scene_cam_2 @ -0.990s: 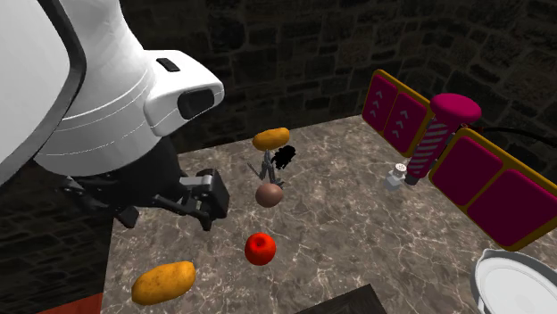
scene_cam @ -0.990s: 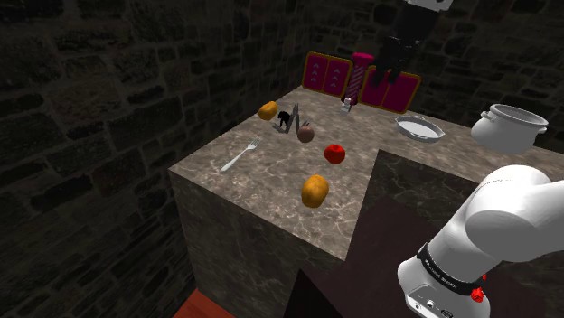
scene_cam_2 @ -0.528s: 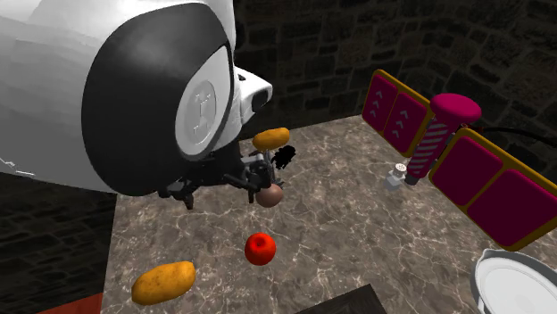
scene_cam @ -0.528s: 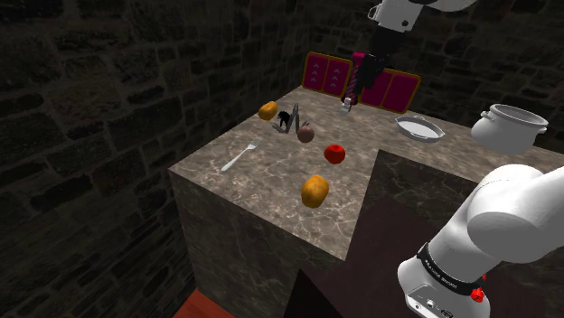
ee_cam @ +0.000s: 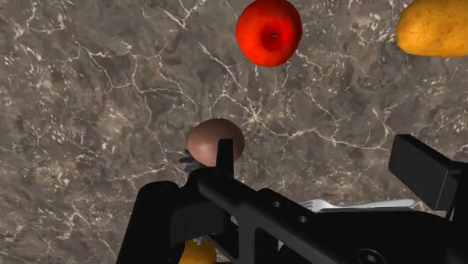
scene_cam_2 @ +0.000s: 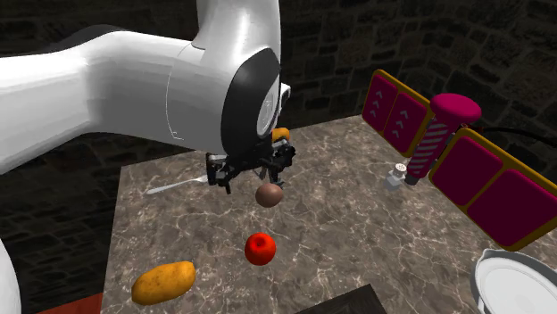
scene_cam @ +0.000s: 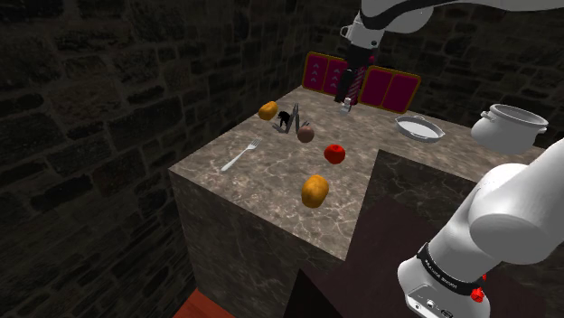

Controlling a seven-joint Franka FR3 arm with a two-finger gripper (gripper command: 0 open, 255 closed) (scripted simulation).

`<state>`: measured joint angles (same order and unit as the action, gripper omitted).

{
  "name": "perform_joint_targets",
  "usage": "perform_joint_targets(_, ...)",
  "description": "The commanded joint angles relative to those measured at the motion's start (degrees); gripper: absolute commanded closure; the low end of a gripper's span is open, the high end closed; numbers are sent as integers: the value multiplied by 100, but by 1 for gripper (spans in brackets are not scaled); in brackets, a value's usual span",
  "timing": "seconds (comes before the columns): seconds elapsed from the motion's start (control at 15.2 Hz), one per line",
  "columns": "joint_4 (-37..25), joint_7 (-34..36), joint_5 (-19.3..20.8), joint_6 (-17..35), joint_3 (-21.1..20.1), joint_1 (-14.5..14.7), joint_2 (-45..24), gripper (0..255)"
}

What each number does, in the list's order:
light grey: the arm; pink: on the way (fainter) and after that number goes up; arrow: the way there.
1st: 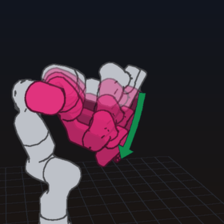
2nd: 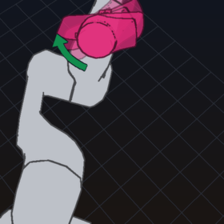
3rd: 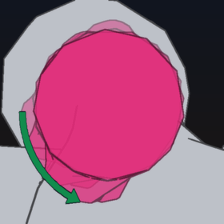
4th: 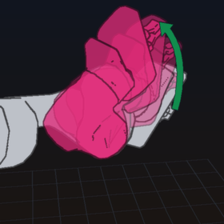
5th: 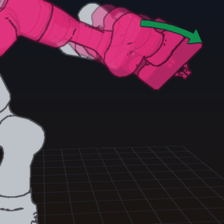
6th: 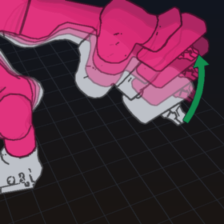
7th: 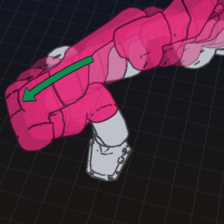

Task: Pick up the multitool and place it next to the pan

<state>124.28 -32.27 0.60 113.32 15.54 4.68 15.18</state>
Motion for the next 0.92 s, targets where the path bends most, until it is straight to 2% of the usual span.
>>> perform_joint_targets(0.0,-264,-386,-91,166,99,53,-457,0)
perform_joint_targets(0.4,-1207,-1475,-490,506,229,84,-1850,0)
perform_joint_targets(0.86,-2673,-2539,-910,577,73,-102,-3493,0)
